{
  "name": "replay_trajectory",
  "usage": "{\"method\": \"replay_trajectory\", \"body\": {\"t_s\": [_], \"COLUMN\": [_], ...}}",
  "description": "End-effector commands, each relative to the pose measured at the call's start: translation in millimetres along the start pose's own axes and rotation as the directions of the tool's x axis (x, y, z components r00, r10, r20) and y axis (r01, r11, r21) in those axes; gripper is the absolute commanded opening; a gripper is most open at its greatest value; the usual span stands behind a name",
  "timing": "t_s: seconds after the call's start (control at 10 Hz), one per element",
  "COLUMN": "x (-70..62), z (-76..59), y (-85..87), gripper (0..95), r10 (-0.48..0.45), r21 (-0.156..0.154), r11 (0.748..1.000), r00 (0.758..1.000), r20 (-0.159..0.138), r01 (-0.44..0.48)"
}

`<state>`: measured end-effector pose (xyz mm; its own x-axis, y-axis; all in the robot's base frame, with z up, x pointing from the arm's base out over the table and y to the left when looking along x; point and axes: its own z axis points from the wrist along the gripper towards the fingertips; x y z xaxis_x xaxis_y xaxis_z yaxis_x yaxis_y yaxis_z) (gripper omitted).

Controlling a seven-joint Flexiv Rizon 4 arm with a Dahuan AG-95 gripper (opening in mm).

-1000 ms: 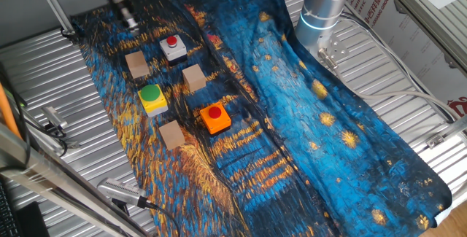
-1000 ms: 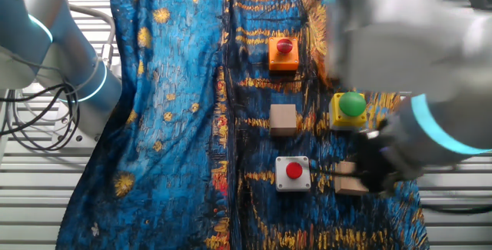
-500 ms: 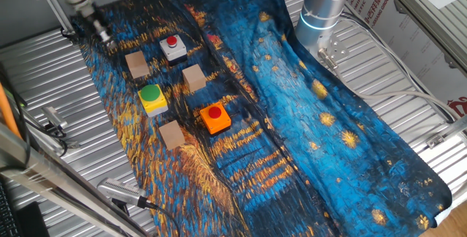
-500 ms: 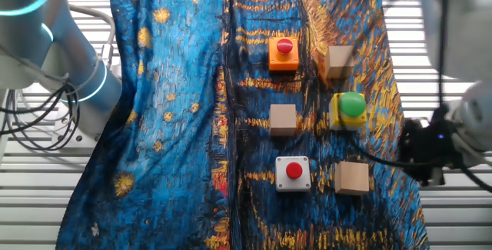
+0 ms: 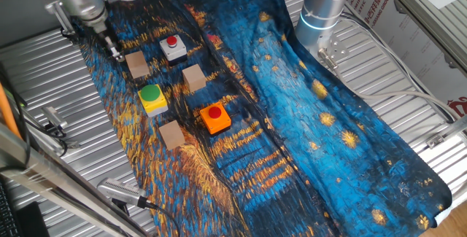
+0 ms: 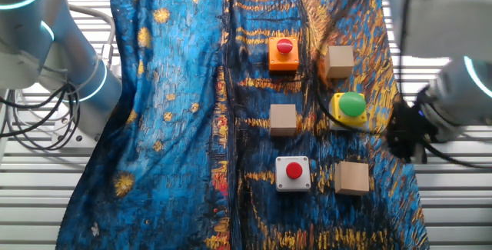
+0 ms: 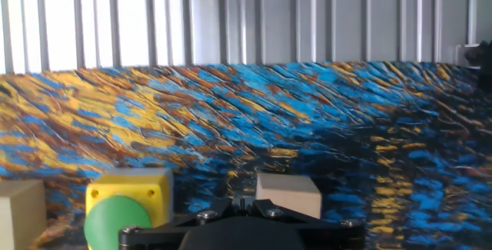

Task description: Press three buttons from left to right in sequence

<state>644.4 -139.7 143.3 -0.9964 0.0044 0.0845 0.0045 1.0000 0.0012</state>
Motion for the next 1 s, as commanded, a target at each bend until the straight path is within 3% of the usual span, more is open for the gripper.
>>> {"method": "replay_trajectory", "body": {"t_s": [0.1,0.5,1.0], "x": [-10.2,-18.6,-17.1], "z": [-0.7,-2.9,6.1], "y": [5.5,33.2,65.4], "gripper": [0.0,0.0,0.0], "r10": [0.003,0.056,0.120], "r21": [-0.001,0.005,0.012], "r11": [1.000,0.998,0.993], "r00": [1.000,0.998,0.993], "r20": [-0.006,-0.009,0.000], "r01": [-0.003,-0.056,-0.120]}}
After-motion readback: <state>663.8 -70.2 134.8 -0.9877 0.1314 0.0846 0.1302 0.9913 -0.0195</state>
